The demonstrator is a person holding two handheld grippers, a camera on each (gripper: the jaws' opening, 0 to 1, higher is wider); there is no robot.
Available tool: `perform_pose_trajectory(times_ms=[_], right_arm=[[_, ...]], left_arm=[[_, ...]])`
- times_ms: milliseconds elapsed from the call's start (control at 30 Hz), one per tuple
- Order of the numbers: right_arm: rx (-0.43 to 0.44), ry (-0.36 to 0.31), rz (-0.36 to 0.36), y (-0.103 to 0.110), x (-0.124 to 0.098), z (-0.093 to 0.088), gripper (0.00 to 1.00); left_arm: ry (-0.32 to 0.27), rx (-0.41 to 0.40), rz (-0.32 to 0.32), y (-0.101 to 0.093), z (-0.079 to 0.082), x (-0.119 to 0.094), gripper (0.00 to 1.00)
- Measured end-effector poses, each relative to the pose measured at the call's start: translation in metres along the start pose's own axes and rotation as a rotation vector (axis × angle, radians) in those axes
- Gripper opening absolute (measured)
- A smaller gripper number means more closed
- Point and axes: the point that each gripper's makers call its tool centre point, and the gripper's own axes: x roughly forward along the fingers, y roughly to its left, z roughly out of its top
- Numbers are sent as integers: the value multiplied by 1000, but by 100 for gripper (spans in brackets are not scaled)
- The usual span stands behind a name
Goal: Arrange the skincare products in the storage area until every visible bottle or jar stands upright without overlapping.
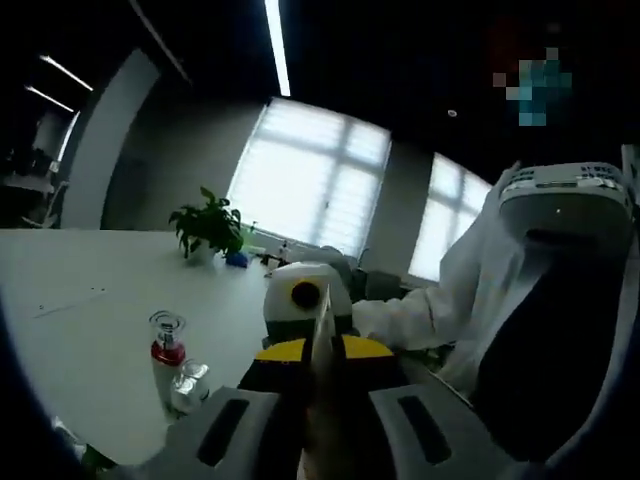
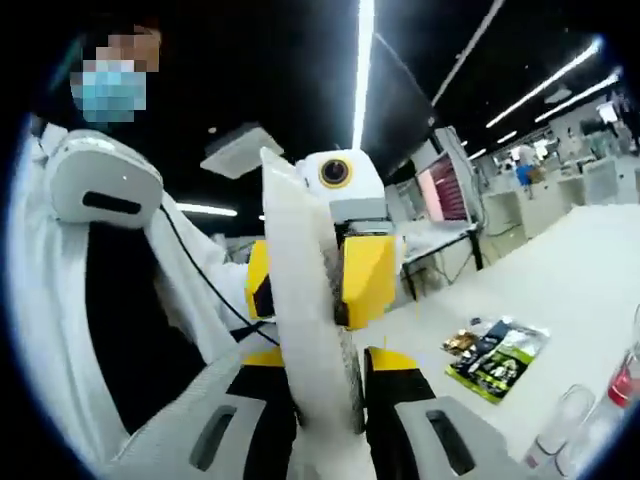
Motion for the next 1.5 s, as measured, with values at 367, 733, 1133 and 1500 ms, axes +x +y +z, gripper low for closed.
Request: perform_pose_trajectory(times_ms=[367, 733, 1133, 1500], right_arm=[[-88, 70, -159, -32, -1, -14, 18], [-147, 172, -185, -42, -4, -37, 16], [-281, 293, -232, -53, -1, -64, 10], [-271, 317, -246, -54, -7, -72, 12]], left_arm=[[60, 103, 122, 24, -17, -3, 4], [44, 114, 122, 34, -42, -9, 5], [103, 101, 124, 33, -64, -14, 8], [178, 145, 149, 37, -76, -18, 10]])
